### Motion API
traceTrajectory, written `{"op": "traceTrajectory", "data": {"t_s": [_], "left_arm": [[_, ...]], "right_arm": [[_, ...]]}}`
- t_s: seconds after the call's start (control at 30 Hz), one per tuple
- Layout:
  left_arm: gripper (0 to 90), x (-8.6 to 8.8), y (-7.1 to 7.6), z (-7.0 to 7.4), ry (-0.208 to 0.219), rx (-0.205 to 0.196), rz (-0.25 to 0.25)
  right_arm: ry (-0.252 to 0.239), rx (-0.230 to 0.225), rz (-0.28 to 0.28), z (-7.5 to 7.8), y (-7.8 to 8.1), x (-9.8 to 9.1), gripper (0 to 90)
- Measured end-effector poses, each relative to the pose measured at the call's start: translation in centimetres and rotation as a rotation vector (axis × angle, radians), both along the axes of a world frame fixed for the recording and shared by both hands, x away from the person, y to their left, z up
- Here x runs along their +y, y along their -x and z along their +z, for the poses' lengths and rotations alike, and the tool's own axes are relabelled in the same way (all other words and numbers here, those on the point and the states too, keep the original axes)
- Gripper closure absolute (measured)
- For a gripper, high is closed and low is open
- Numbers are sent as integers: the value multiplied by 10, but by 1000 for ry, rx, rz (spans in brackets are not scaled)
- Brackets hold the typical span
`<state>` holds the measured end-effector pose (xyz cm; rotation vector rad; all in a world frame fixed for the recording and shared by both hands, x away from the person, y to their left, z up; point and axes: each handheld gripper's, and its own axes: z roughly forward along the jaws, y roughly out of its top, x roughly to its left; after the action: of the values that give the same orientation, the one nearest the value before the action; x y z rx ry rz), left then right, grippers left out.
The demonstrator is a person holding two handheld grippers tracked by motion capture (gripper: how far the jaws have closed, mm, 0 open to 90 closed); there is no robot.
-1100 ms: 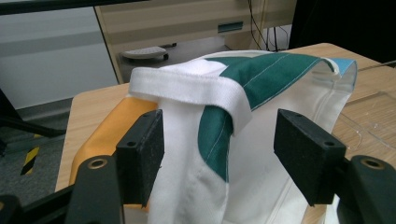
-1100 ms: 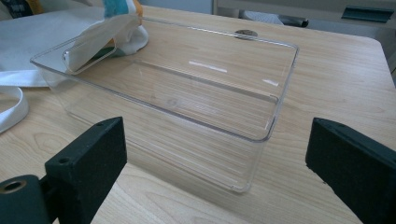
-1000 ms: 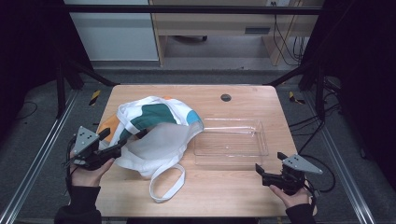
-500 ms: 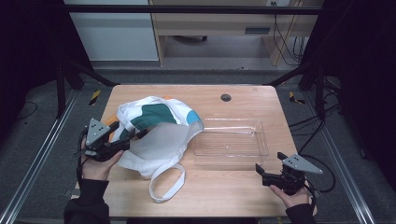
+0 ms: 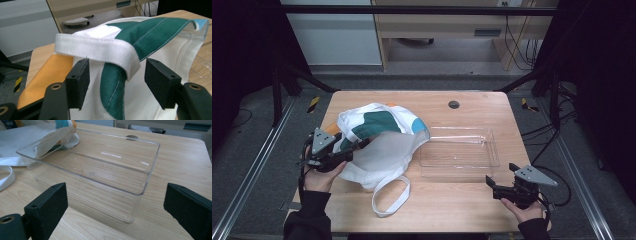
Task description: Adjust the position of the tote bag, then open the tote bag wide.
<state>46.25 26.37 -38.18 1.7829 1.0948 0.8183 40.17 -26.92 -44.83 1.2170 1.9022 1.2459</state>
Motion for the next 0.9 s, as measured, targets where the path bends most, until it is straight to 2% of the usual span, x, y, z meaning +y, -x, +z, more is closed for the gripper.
{"op": "traceTrajectory", "data": {"t_s": [0.2,0.33,0.77,0.9], "left_arm": [[371,1,-4,-7,-18,29,2],[391,2,-5,-9,-24,28,2],[585,-1,-7,-13,-95,46,31],[682,0,-7,-12,-88,55,31]], "right_arm": [[0,0,1,0,0,0,56],[2,6,2,0,-1,1,56],[5,7,2,-1,-2,1,56],[2,7,2,0,-1,2,56]]}}
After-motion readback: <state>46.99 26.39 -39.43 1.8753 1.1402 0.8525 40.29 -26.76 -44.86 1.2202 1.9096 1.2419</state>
